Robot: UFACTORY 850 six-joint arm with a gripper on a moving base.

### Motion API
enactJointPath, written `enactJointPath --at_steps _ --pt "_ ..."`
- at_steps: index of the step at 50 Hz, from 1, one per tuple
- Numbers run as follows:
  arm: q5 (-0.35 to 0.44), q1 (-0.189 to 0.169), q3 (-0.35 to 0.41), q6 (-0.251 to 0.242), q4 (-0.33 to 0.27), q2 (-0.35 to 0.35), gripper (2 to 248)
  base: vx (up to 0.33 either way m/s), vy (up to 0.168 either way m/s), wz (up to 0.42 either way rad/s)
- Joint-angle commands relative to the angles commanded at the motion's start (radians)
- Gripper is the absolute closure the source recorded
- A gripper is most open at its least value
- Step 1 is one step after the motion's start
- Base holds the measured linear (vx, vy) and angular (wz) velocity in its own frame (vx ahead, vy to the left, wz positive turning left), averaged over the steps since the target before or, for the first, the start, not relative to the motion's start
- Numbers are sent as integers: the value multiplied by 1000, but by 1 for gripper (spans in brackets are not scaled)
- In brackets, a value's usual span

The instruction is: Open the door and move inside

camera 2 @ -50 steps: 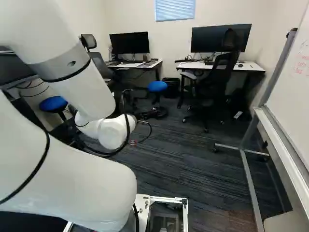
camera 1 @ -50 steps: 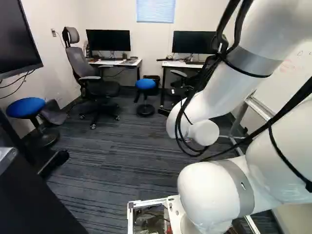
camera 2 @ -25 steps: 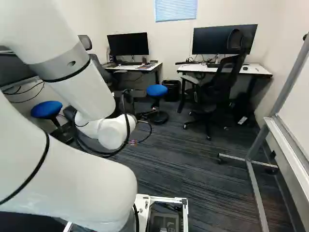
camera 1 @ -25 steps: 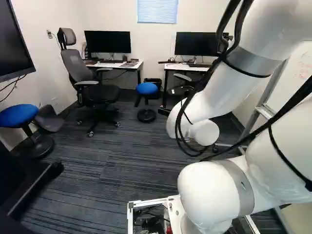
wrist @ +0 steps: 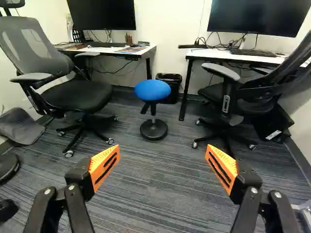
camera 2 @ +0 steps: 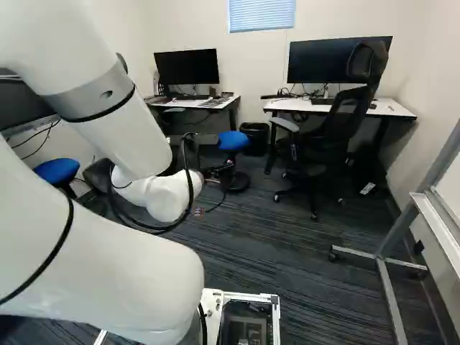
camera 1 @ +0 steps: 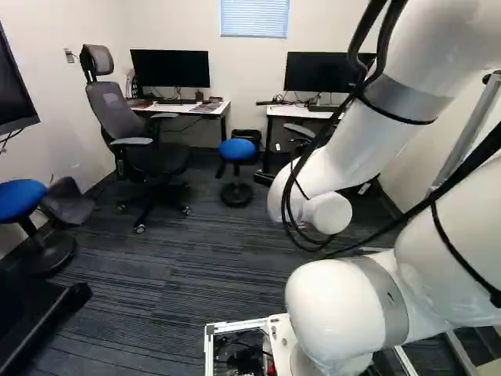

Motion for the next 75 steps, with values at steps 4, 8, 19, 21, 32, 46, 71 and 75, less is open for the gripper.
enactJointPath --at_steps 4,8,19,21,32,46,71,75 --pt "0 0 0 0 0 0 3 283 8 -4" --pt "0 0 0 0 0 0 3 276 9 -10" --pt "0 0 0 0 0 0 3 273 8 -2" --pt "0 0 0 0 0 0 3 278 13 -6" --pt "0 0 0 0 0 0 3 253 7 1" --pt "0 0 0 0 0 0 3 222 6 3" --pt "0 0 0 0 0 0 3 7 0 0" --pt "0 0 0 0 0 0 3 0 0 0"
